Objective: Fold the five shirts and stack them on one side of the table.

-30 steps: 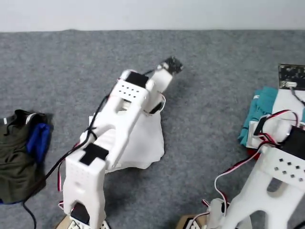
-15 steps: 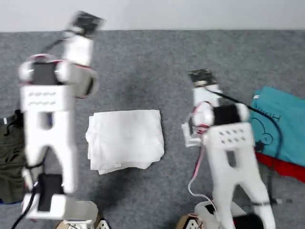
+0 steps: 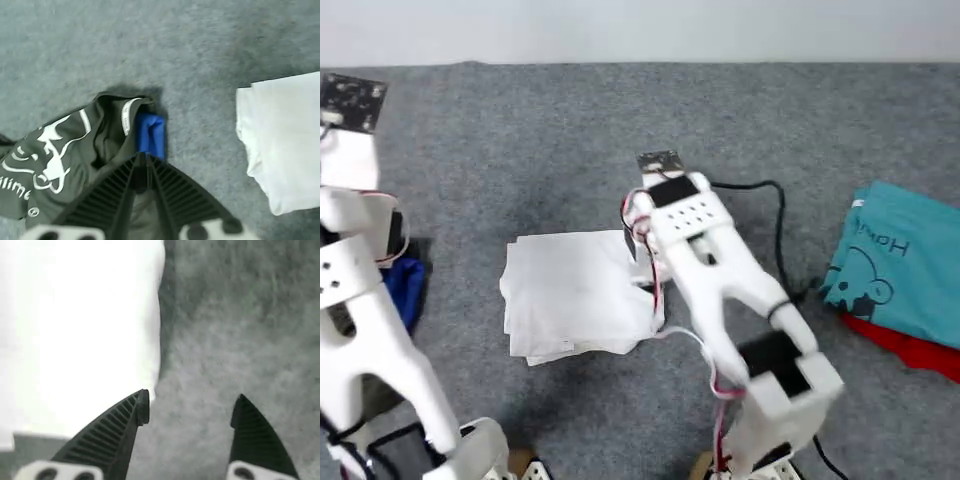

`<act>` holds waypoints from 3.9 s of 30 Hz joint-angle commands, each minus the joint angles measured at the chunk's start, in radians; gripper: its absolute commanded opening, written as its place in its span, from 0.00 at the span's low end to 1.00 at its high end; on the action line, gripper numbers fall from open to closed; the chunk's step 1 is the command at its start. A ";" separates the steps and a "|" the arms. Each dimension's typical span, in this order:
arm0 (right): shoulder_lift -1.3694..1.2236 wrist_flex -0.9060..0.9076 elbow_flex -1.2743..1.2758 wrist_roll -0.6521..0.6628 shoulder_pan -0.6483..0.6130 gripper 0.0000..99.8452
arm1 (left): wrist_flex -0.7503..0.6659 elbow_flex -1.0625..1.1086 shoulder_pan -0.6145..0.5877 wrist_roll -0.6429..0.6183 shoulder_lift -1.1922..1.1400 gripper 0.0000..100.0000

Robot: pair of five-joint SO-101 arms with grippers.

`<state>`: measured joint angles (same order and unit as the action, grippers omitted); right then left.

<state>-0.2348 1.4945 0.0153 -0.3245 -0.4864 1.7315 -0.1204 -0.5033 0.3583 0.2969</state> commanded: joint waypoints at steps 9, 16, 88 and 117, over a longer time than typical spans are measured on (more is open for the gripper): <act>-0.208 -0.005 -0.367 -0.046 -0.101 0.28 | 0.021 0.004 -0.089 0.018 0.034 0.01; -0.335 -0.008 -0.430 -0.097 -0.102 0.28 | 0.021 0.004 -0.089 0.018 0.034 0.01; -0.426 0.176 -0.988 0.775 0.424 0.21 | 0.012 0.045 -0.081 0.015 0.043 0.01; -0.621 0.245 -1.005 0.417 0.001 0.01 | 0.014 0.047 -0.081 0.011 0.043 0.01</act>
<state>-0.9559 1.7077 -0.9160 0.1005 -0.4849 1.7331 -0.0713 -0.5861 0.3675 0.3061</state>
